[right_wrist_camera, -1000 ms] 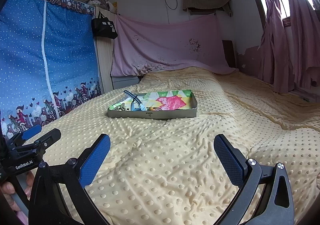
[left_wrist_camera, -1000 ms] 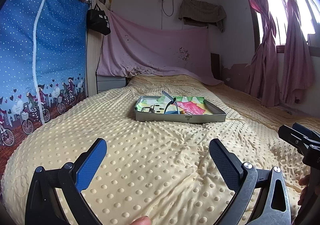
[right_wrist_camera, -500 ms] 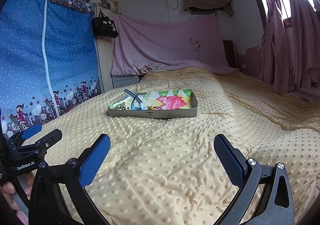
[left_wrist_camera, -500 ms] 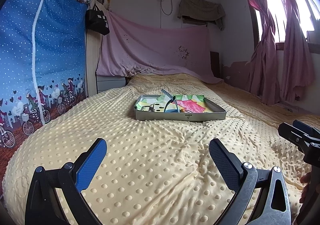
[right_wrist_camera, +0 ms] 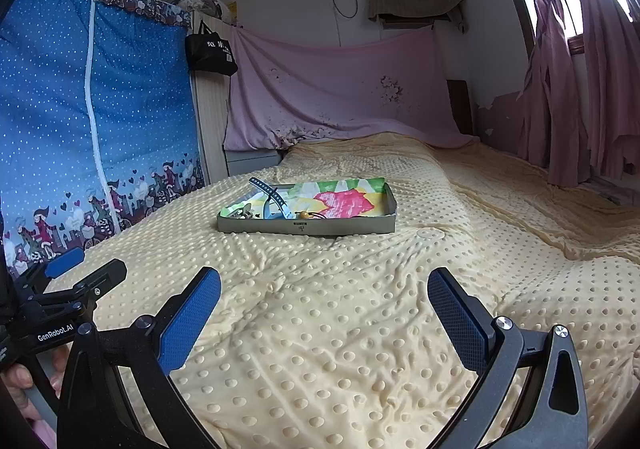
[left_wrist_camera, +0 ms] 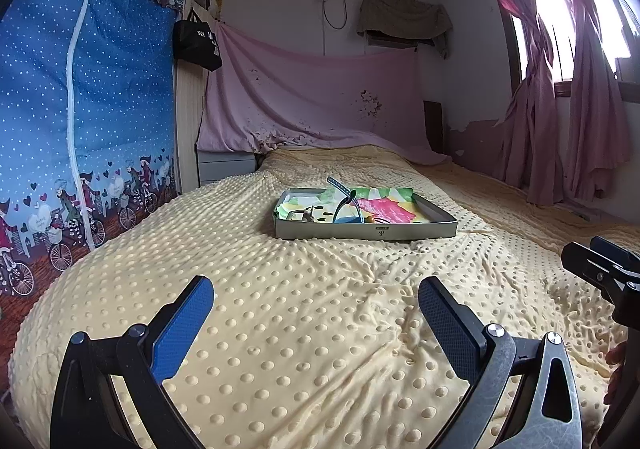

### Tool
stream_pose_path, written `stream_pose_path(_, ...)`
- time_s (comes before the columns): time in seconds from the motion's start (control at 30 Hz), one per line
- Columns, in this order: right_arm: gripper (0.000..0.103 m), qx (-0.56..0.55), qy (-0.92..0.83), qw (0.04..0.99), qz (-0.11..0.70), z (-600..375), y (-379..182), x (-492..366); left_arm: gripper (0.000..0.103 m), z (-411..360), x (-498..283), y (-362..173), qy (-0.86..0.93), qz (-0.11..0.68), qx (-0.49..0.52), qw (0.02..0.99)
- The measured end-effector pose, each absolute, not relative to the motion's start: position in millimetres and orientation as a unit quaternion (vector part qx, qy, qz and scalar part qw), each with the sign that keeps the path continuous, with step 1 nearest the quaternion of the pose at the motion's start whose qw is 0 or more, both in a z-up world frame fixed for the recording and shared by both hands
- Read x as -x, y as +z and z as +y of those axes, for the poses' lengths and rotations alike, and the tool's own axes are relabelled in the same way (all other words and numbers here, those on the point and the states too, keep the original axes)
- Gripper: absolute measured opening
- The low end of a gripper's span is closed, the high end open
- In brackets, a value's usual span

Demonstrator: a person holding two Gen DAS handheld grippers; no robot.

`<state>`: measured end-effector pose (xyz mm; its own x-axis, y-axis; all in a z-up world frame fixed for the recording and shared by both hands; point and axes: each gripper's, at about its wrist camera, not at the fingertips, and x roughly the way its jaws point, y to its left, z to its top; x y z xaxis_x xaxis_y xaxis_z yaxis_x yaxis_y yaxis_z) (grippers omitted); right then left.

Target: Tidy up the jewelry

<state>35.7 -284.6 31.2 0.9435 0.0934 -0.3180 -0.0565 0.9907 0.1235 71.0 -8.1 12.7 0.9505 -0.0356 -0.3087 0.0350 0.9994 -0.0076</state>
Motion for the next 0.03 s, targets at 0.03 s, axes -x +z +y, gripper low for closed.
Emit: stream_pose_path(0.03,0.102,-0.056,0.038,0.984,0.164,-284.8,31.1,-35.4,0.103,-6.9,-71.3,12.7,-0.018,0.157,0.001,0.987)
